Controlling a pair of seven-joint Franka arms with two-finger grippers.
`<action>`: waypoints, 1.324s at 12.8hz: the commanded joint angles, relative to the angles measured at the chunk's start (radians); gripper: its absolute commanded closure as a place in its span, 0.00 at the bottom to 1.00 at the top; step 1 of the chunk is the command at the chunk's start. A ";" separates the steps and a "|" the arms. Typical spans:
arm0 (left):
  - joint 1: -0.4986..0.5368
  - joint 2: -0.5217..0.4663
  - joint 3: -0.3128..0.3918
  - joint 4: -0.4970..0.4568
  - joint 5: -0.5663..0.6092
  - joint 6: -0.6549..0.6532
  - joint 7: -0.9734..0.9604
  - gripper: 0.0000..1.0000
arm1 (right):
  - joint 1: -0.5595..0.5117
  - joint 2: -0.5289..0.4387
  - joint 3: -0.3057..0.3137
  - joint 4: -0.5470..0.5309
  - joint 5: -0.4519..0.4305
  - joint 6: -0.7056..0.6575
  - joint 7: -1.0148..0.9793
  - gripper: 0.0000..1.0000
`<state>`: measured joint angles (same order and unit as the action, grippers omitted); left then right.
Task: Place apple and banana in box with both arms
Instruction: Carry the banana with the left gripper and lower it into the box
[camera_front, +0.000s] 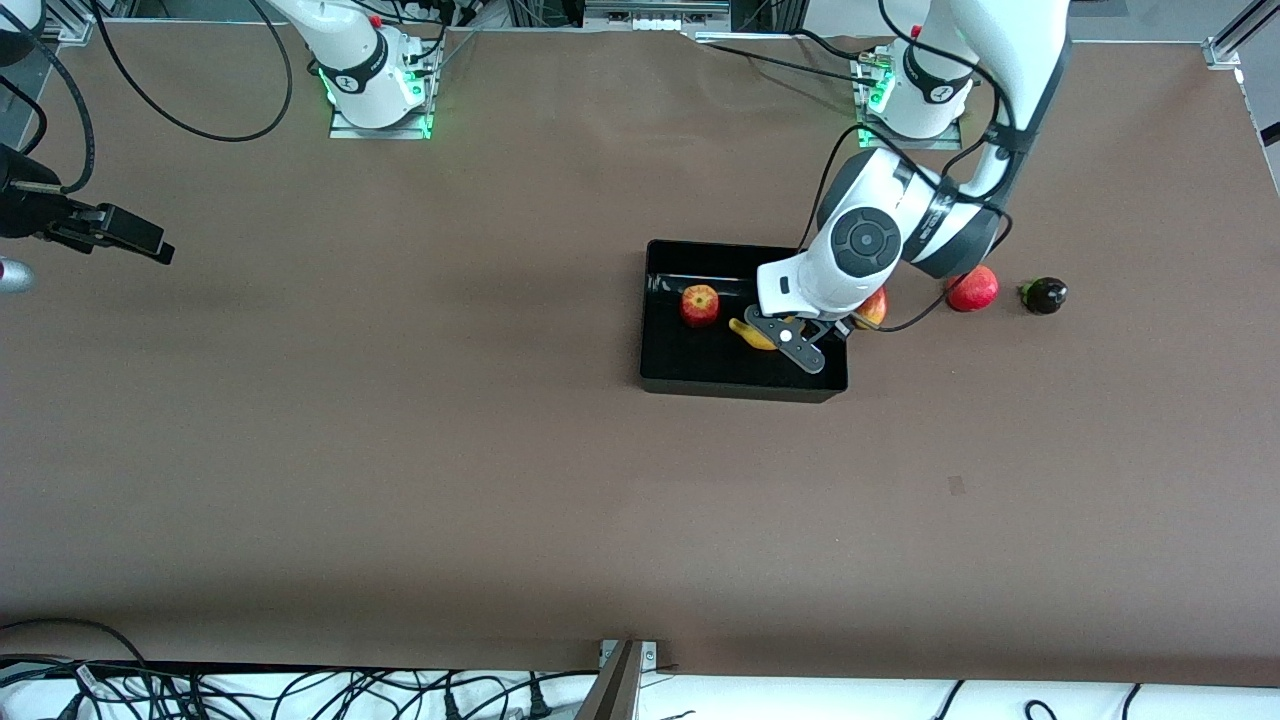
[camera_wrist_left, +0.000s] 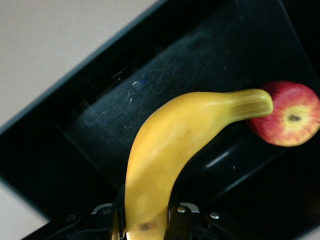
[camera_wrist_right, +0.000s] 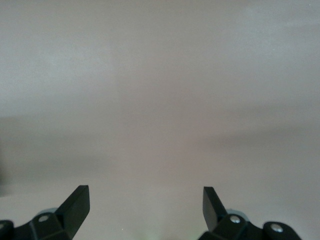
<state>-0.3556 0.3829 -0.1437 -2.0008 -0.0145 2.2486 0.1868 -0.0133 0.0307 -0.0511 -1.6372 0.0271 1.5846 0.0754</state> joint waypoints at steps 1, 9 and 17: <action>-0.023 0.019 0.016 -0.026 -0.022 0.065 -0.003 1.00 | -0.016 0.005 0.008 0.016 0.007 -0.015 -0.009 0.00; -0.039 0.088 0.016 -0.029 -0.016 0.111 -0.003 1.00 | -0.016 0.005 0.008 0.016 0.007 -0.015 -0.009 0.00; -0.039 0.116 0.016 -0.030 -0.013 0.100 0.022 0.00 | -0.016 0.005 0.008 0.016 0.007 -0.015 -0.009 0.00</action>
<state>-0.3787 0.5036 -0.1400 -2.0250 -0.0145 2.3490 0.1853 -0.0135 0.0308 -0.0513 -1.6372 0.0271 1.5844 0.0754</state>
